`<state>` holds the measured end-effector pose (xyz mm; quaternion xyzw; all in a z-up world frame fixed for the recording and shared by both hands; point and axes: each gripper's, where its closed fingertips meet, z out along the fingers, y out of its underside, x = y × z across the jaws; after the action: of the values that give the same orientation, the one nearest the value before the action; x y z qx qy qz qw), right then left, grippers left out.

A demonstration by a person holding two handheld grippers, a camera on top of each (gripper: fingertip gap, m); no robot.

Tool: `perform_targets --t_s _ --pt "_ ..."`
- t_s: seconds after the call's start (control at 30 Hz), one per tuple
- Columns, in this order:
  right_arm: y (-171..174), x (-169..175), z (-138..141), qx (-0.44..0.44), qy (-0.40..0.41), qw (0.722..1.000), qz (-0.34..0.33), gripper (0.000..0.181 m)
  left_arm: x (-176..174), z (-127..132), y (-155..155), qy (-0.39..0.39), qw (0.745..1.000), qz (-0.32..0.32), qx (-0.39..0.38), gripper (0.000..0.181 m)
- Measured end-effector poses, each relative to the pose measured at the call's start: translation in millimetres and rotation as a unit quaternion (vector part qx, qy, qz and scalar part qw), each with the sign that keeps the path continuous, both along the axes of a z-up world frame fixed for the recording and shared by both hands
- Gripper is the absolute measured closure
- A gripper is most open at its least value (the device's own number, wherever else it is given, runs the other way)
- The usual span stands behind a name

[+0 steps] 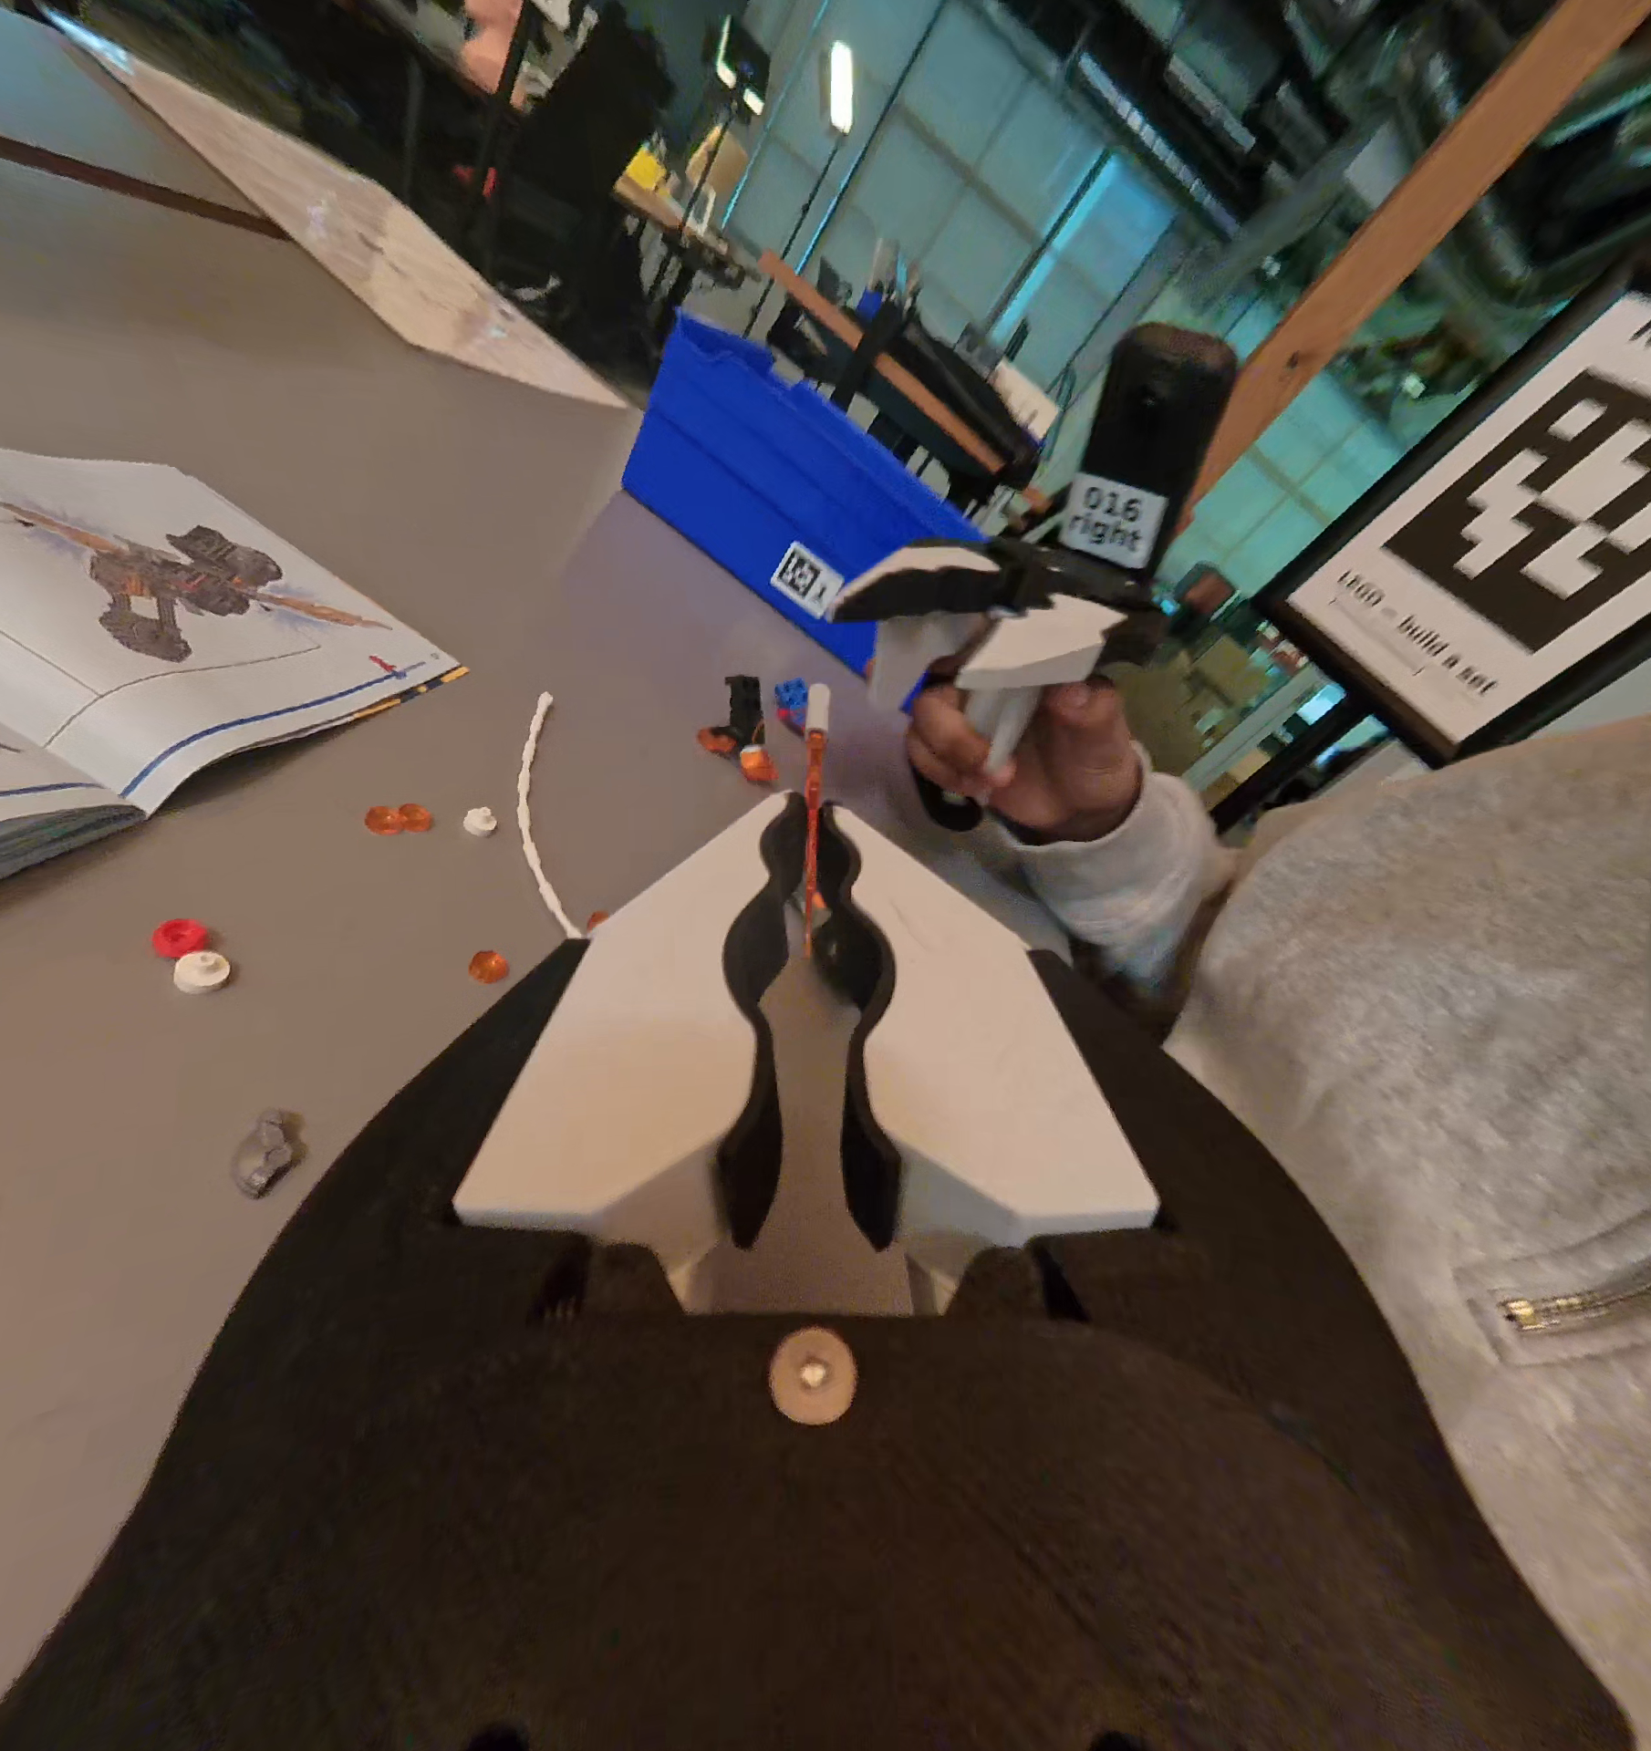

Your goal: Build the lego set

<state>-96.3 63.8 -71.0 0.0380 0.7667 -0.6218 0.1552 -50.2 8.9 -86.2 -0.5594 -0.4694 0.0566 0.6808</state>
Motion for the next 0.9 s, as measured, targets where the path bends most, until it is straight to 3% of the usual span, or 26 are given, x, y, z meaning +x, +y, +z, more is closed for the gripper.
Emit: perform_targets --t_s 0.13,0.27,0.33,0.47,0.57,0.9 --pt "31 29 -20 0.046 0.001 0.999 0.001 0.153 1 -15 12 -0.021 0.998 -0.013 -0.059 0.181" --pt "48 82 -20 0.046 -0.011 0.997 0.06 0.161 2 -26 24 -0.049 0.995 -0.028 -0.086 0.181" --pt "50 101 -37 0.087 0.013 0.993 0.079 0.16 3 -35 29 -0.074 0.991 -0.035 -0.103 0.181" --pt "53 97 -82 0.194 0.124 0.972 0.056 0.159 6 -52 38 -0.115 0.981 -0.042 -0.149 0.181" --pt "52 89 -99 0.236 0.159 0.958 0.036 0.158 8 -60 41 -0.132 0.976 -0.041 -0.17 0.181" --pt "48 74 -95 0.231 0.149 0.961 -0.01 0.162 24 -64 57 -0.147 0.974 -0.049 -0.167 0.181"
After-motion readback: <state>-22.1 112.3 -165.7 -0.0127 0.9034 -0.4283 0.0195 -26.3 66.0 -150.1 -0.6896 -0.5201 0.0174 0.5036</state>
